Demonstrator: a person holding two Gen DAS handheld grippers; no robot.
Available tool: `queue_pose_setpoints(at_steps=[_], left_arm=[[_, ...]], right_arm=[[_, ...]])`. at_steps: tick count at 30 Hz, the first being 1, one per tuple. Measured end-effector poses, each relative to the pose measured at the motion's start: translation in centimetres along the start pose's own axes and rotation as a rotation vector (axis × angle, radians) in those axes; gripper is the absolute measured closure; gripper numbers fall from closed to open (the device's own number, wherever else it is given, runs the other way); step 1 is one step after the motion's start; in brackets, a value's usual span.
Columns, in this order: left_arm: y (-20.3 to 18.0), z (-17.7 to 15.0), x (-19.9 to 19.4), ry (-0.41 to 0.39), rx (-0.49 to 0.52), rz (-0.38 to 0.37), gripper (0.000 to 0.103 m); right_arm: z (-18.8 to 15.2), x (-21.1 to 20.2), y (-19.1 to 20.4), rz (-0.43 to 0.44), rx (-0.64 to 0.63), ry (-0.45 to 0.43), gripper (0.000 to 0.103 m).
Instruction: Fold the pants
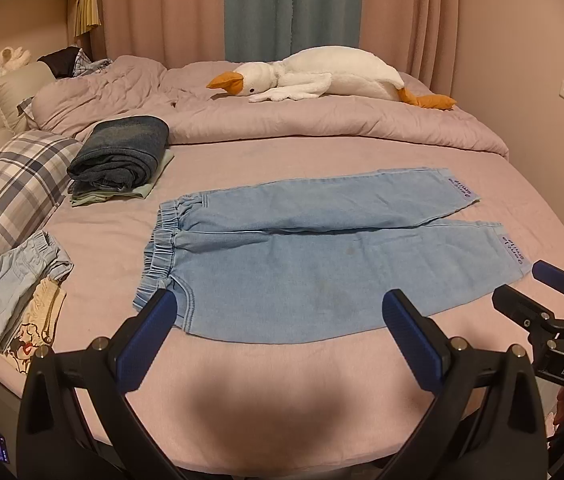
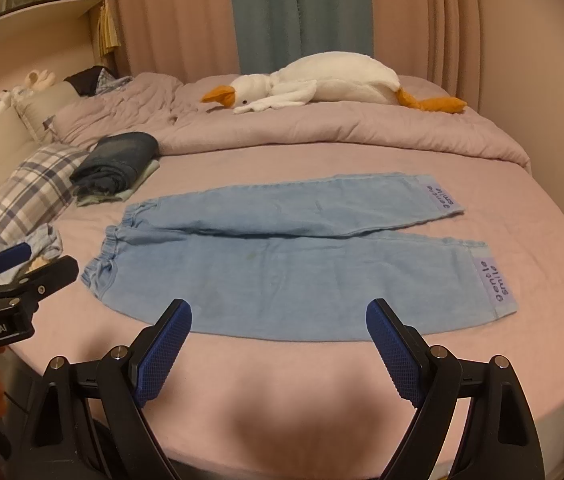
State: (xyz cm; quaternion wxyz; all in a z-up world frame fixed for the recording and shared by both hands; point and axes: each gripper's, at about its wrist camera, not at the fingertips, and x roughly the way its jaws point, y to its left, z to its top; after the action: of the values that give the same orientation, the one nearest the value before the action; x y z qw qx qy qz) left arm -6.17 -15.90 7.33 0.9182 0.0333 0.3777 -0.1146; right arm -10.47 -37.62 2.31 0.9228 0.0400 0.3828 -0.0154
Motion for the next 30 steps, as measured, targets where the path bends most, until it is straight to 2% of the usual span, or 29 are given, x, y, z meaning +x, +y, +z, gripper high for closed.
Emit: queue_pose_setpoints(at_steps=[30], left_arm=[[-0.57, -0.52, 0.28, 0.002, 0.011, -0.005, 0.000]], right_arm=[[-0.16, 0.21, -0.11, 0.008, 0.004, 0.004, 0.014]])
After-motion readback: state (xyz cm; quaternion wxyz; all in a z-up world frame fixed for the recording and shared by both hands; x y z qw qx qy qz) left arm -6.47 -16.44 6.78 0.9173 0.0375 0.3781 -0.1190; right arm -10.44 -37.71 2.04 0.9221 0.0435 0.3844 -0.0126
